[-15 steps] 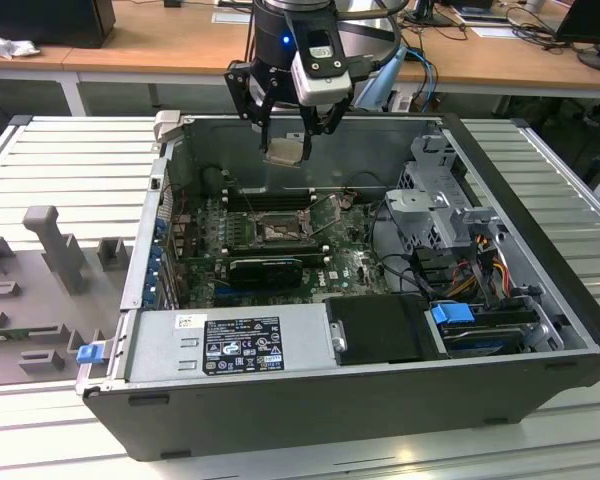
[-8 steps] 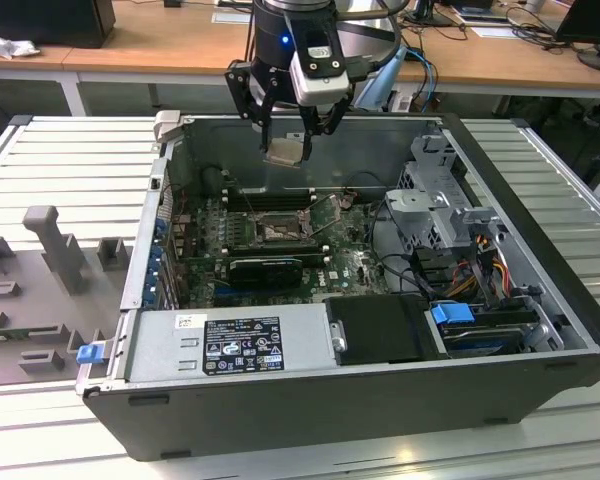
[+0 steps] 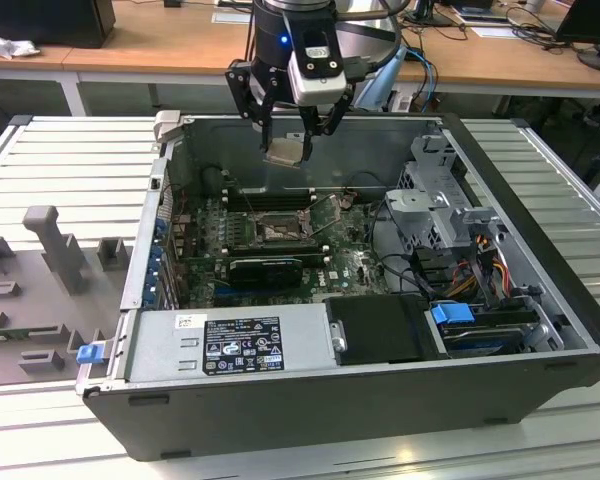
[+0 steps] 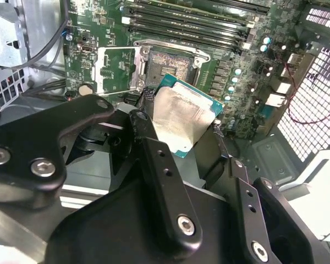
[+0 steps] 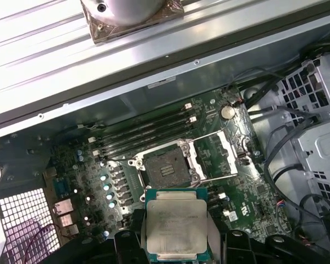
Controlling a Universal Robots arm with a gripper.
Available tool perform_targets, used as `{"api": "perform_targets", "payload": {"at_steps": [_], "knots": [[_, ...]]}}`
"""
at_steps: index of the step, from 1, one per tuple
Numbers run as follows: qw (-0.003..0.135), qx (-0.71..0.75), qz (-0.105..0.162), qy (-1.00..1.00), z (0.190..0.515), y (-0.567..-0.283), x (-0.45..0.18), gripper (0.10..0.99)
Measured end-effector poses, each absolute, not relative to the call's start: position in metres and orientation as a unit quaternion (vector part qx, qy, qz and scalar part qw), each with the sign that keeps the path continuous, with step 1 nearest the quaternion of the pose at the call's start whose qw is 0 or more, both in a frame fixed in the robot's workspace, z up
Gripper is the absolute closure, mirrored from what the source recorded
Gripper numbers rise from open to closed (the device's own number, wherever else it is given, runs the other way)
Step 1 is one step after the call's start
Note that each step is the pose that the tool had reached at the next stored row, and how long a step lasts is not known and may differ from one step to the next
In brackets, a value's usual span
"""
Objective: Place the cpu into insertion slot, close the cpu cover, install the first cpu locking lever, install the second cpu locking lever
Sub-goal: 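Place the cpu into insertion slot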
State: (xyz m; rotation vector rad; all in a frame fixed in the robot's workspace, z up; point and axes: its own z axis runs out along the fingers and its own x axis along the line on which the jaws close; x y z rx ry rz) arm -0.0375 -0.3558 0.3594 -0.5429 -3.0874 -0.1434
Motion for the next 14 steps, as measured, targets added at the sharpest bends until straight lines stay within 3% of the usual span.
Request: {"api": "perform_targets", "payload": {"at_steps": [14], "knots": [[0.001,-0.185,-0.046,-0.982,0.3594,-0.3558,-0.0375,0.553]]}}
